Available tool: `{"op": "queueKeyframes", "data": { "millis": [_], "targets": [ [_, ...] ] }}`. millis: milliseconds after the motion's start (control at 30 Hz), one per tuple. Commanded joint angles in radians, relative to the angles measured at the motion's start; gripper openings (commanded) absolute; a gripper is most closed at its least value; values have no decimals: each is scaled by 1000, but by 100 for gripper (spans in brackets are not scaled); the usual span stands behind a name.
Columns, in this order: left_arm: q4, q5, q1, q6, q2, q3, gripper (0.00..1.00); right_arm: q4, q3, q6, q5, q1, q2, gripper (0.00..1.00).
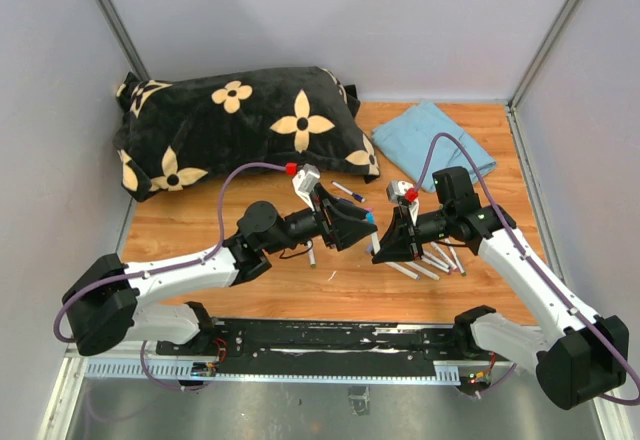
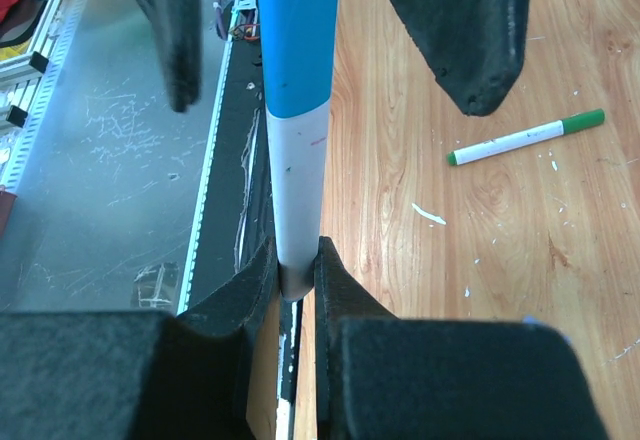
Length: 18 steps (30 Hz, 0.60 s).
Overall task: Open the pen caps
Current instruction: Pick up the pen from the center of the board.
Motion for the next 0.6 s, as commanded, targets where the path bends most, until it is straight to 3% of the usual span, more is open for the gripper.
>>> {"op": "queueKeyframes", "data": {
  "millis": [0, 267, 467, 567],
  "targets": [
    [8, 20, 4, -4, 11, 39, 55, -25, 32, -23, -34, -5, -1, 1],
    [-2, 21, 3, 3, 23, 54, 35, -36, 34, -28, -31, -1, 9, 2],
    [-28, 19, 3, 23, 25, 64, 1, -45, 39, -33, -29, 1, 15, 4],
    [-29, 2, 3, 26, 16, 52, 0, -43, 42, -21, -37, -1, 6, 16]
  ]
}}
